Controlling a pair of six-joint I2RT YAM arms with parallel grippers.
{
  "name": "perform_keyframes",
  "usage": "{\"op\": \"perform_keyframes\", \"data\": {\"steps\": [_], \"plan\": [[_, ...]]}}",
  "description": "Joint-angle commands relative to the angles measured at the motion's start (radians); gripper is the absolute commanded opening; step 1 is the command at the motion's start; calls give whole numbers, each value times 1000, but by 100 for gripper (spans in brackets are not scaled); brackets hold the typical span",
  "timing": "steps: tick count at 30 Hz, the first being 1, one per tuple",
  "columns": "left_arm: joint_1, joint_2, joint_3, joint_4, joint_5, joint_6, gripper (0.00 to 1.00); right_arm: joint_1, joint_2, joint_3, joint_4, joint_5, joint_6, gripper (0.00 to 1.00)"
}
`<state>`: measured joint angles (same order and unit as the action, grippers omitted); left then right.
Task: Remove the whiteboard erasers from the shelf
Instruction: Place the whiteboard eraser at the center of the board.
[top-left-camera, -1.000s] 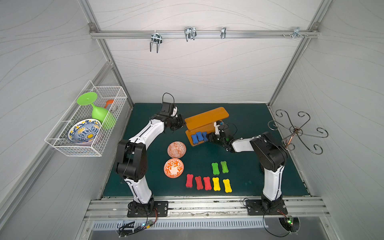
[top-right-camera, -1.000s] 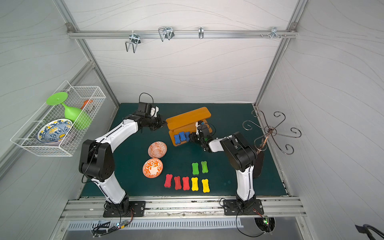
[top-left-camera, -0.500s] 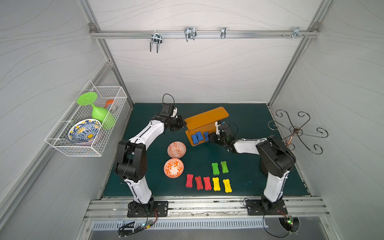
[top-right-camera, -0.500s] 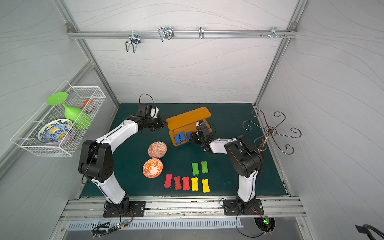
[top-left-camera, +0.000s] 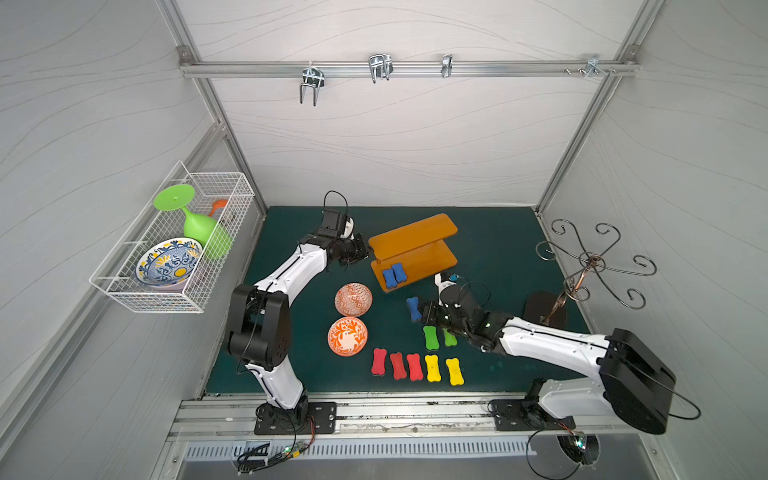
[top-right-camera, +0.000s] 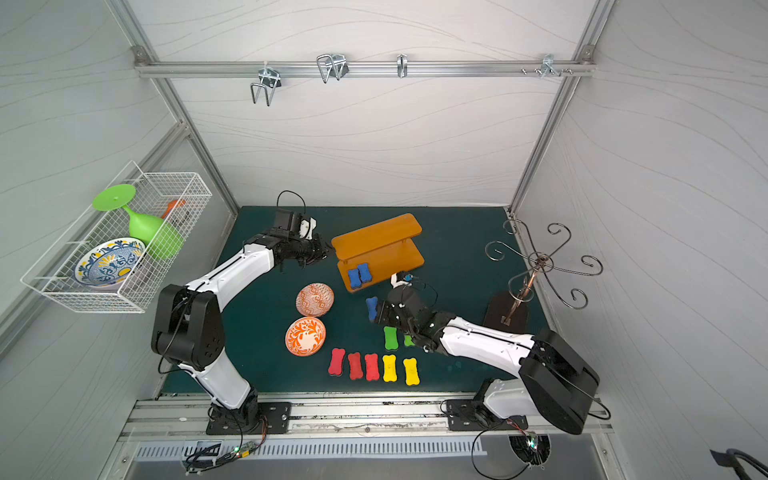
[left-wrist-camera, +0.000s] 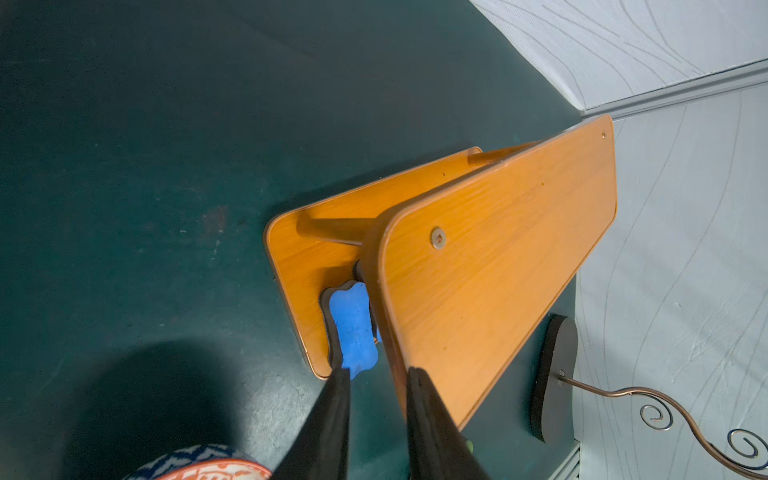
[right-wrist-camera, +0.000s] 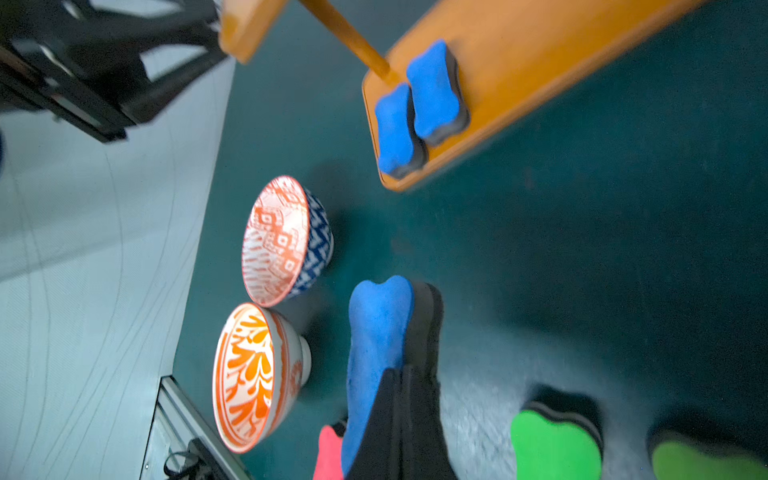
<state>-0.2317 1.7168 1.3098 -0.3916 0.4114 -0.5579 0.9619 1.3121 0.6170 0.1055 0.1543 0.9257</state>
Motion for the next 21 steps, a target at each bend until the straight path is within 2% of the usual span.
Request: {"op": "perform_keyframes", "data": {"steps": [1, 7, 16, 21], "plan": [[-4, -33, 1, 12, 6, -4, 28, 36, 23, -27, -74, 56, 93, 0], [-3, -39, -1, 10, 6, -2, 28, 59, 127, -14, -28, -4, 123, 0], [-4, -40, 3, 13, 16, -4, 29, 69, 179, 22, -67, -42, 113, 0], [-1, -43, 8, 9, 16, -5, 29, 69, 175, 24, -98, -69, 107, 6]]}}
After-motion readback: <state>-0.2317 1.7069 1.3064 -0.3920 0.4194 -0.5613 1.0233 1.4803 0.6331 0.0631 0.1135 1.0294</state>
